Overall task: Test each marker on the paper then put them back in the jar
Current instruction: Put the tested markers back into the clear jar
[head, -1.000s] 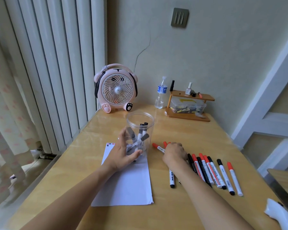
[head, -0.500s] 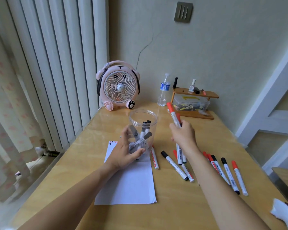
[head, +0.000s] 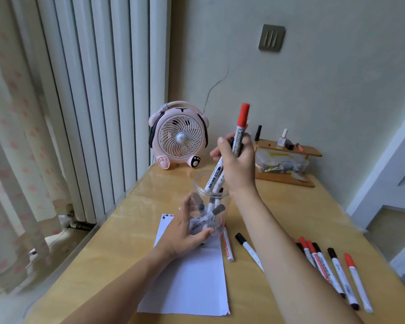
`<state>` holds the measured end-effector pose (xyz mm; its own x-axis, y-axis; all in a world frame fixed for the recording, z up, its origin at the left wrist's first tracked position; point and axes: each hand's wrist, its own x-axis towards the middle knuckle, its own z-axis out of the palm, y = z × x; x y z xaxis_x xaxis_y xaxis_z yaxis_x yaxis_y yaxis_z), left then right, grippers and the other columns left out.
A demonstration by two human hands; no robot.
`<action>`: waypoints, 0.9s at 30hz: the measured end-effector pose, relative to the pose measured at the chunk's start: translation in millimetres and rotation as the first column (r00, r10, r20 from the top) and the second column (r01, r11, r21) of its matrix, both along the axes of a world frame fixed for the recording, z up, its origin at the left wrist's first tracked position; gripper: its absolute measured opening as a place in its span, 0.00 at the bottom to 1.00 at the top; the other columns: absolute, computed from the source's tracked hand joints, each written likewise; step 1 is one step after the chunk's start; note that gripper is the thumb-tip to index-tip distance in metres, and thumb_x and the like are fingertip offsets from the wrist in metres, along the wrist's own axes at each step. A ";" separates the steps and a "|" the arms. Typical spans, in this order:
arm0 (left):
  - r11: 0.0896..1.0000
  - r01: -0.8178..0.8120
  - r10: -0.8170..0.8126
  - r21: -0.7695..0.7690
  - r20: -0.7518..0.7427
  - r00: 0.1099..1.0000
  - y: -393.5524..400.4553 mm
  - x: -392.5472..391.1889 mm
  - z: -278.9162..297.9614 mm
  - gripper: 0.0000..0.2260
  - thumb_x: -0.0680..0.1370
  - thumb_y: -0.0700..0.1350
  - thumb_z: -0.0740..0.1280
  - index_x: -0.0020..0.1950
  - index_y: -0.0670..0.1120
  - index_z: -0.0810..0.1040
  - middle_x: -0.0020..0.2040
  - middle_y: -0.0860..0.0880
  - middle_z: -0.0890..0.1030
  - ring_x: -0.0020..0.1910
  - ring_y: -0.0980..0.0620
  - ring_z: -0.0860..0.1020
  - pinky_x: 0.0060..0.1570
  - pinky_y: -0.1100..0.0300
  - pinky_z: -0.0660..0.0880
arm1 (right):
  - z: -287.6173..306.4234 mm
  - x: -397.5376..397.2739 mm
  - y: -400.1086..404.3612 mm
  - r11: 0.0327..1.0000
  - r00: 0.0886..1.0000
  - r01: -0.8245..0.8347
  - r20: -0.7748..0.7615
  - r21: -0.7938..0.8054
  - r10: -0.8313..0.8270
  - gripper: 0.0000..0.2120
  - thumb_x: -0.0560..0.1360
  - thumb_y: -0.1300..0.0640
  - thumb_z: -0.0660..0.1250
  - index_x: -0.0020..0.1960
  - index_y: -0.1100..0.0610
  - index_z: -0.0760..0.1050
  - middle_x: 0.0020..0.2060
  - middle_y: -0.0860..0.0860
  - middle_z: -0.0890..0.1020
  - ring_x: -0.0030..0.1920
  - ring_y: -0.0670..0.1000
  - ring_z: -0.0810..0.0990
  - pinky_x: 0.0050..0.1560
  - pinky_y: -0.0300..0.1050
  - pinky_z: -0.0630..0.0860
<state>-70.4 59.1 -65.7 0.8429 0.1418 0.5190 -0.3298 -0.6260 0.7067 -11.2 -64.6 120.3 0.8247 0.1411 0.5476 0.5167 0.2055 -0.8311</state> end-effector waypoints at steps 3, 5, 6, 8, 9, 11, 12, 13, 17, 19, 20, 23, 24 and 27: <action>1.000 -0.021 0.021 0.001 -0.008 1.000 1.4 1.5 -1.0 0.40 0.73 0.56 0.75 0.77 0.54 0.54 0.62 0.60 0.71 0.63 0.58 0.74 0.61 0.50 0.76 | -18.8 1.1 1.1 0.965 0.996 -0.066 -0.071 -0.256 0.049 0.08 0.78 0.59 0.71 0.50 0.55 0.71 0.34 0.44 0.84 0.40 0.54 0.88 0.52 0.62 0.84; 1.000 -0.021 0.021 -0.001 -0.012 1.000 2.4 3.0 -1.4 0.40 0.73 0.57 0.75 0.76 0.54 0.54 0.61 0.59 0.70 0.62 0.57 0.74 0.60 0.50 0.76 | -24.3 -1.1 0.3 0.933 0.997 -0.058 -0.068 -0.356 0.036 0.11 0.76 0.55 0.72 0.51 0.54 0.70 0.37 0.42 0.86 0.42 0.53 0.88 0.52 0.64 0.82; 1.000 -0.020 0.020 -0.005 -0.013 1.000 2.7 3.6 -1.5 0.40 0.73 0.57 0.75 0.76 0.54 0.54 0.61 0.58 0.71 0.63 0.56 0.74 0.60 0.50 0.76 | -24.2 -2.6 -0.6 0.923 0.998 -0.035 -0.056 -0.384 0.015 0.12 0.75 0.53 0.72 0.50 0.52 0.69 0.37 0.43 0.86 0.43 0.52 0.88 0.52 0.63 0.82; 1.000 -0.018 0.018 -0.011 -0.020 1.000 2.8 3.8 -2.0 0.41 0.73 0.58 0.75 0.76 0.54 0.54 0.62 0.56 0.71 0.63 0.54 0.74 0.61 0.49 0.76 | -23.7 -3.6 -3.3 0.885 0.999 0.046 0.002 -0.464 -0.050 0.11 0.75 0.51 0.72 0.49 0.49 0.69 0.37 0.47 0.85 0.41 0.47 0.85 0.48 0.51 0.81; 1.000 -0.017 0.017 -0.013 -0.024 1.000 3.1 4.1 -2.5 0.41 0.73 0.59 0.75 0.77 0.55 0.53 0.62 0.55 0.72 0.63 0.53 0.74 0.61 0.49 0.76 | -23.9 -4.7 -4.8 0.849 0.995 0.102 0.056 -0.518 -0.085 0.10 0.76 0.51 0.71 0.48 0.50 0.70 0.35 0.48 0.82 0.37 0.46 0.81 0.42 0.45 0.77; 1.000 -0.013 0.013 -0.015 -0.027 1.000 3.4 4.8 -3.5 0.41 0.73 0.58 0.75 0.77 0.54 0.54 0.62 0.54 0.72 0.64 0.52 0.75 0.61 0.48 0.76 | -27.4 -8.2 -6.7 0.770 0.981 0.185 0.163 -0.611 -0.106 0.10 0.79 0.52 0.68 0.43 0.51 0.69 0.34 0.46 0.77 0.35 0.47 0.74 0.35 0.44 0.68; 1.000 -0.014 0.014 -0.014 -0.027 1.000 3.4 4.6 -3.4 0.41 0.73 0.58 0.75 0.77 0.54 0.53 0.62 0.54 0.72 0.64 0.52 0.75 0.61 0.48 0.76 | -31.5 -9.5 -6.6 0.738 0.972 0.218 0.210 -0.639 -0.106 0.11 0.80 0.52 0.67 0.42 0.51 0.70 0.37 0.46 0.76 0.38 0.48 0.74 0.39 0.45 0.68; 1.000 -0.013 0.013 -0.015 -0.025 1.000 3.3 4.4 -2.8 0.41 0.73 0.57 0.75 0.77 0.55 0.54 0.63 0.54 0.72 0.65 0.52 0.75 0.61 0.49 0.76 | -37.0 -9.1 -5.1 0.702 0.957 0.271 0.260 -0.658 -0.126 0.10 0.80 0.51 0.67 0.42 0.52 0.73 0.44 0.48 0.78 0.45 0.49 0.76 0.46 0.46 0.70; 1.000 -0.008 0.008 -0.025 -0.024 1.000 3.4 4.7 -2.5 0.40 0.73 0.57 0.75 0.77 0.53 0.55 0.64 0.52 0.73 0.65 0.49 0.74 0.61 0.47 0.76 | -47.2 -1.8 -1.4 0.515 0.906 0.421 0.320 -0.747 -0.277 0.15 0.81 0.45 0.65 0.53 0.56 0.84 0.73 0.54 0.70 0.76 0.57 0.60 0.76 0.56 0.58; 0.999 -0.015 0.014 -0.031 -0.035 0.999 3.8 6.0 -2.8 0.41 0.73 0.57 0.76 0.77 0.53 0.54 0.65 0.52 0.73 0.66 0.49 0.74 0.62 0.46 0.75 | -42.9 0.6 -4.5 0.559 0.957 0.261 0.134 -0.787 -0.258 0.21 0.81 0.38 0.59 0.50 0.52 0.85 0.70 0.53 0.74 0.74 0.58 0.64 0.75 0.58 0.62; 0.999 -0.014 0.013 -0.038 -0.041 0.999 3.8 6.4 -3.2 0.41 0.73 0.57 0.76 0.77 0.53 0.54 0.65 0.52 0.73 0.67 0.49 0.74 0.63 0.46 0.75 | -41.5 2.7 -5.9 0.617 0.972 0.163 0.020 -0.770 -0.232 0.24 0.79 0.34 0.57 0.46 0.50 0.84 0.64 0.53 0.77 0.71 0.59 0.69 0.72 0.59 0.66; 0.999 -0.014 0.012 -0.047 -0.051 0.999 3.8 6.2 -2.6 0.42 0.73 0.57 0.75 0.78 0.54 0.53 0.68 0.52 0.74 0.67 0.50 0.74 0.64 0.46 0.75 | -35.5 3.8 -8.7 0.749 0.977 0.058 -0.116 -0.661 -0.178 0.26 0.76 0.30 0.56 0.40 0.48 0.82 0.49 0.51 0.81 0.59 0.58 0.78 0.63 0.58 0.75; 0.999 -0.013 0.010 -0.049 -0.055 0.998 3.7 6.0 -2.6 0.43 0.73 0.57 0.75 0.78 0.54 0.52 0.68 0.53 0.74 0.68 0.50 0.74 0.65 0.46 0.74 | -33.4 3.9 -9.5 0.783 0.979 0.072 -0.107 -0.617 -0.174 0.24 0.78 0.32 0.57 0.40 0.48 0.81 0.47 0.51 0.80 0.56 0.56 0.79 0.60 0.54 0.76; 0.998 -0.012 0.008 -0.058 -0.069 0.998 3.6 6.5 -3.1 0.43 0.73 0.56 0.76 0.79 0.53 0.52 0.69 0.52 0.74 0.69 0.49 0.74 0.65 0.46 0.75 | -25.8 2.8 -10.2 0.879 0.981 0.151 -0.039 -0.451 -0.189 0.20 0.82 0.41 0.62 0.42 0.53 0.81 0.40 0.51 0.80 0.42 0.49 0.79 0.43 0.42 0.72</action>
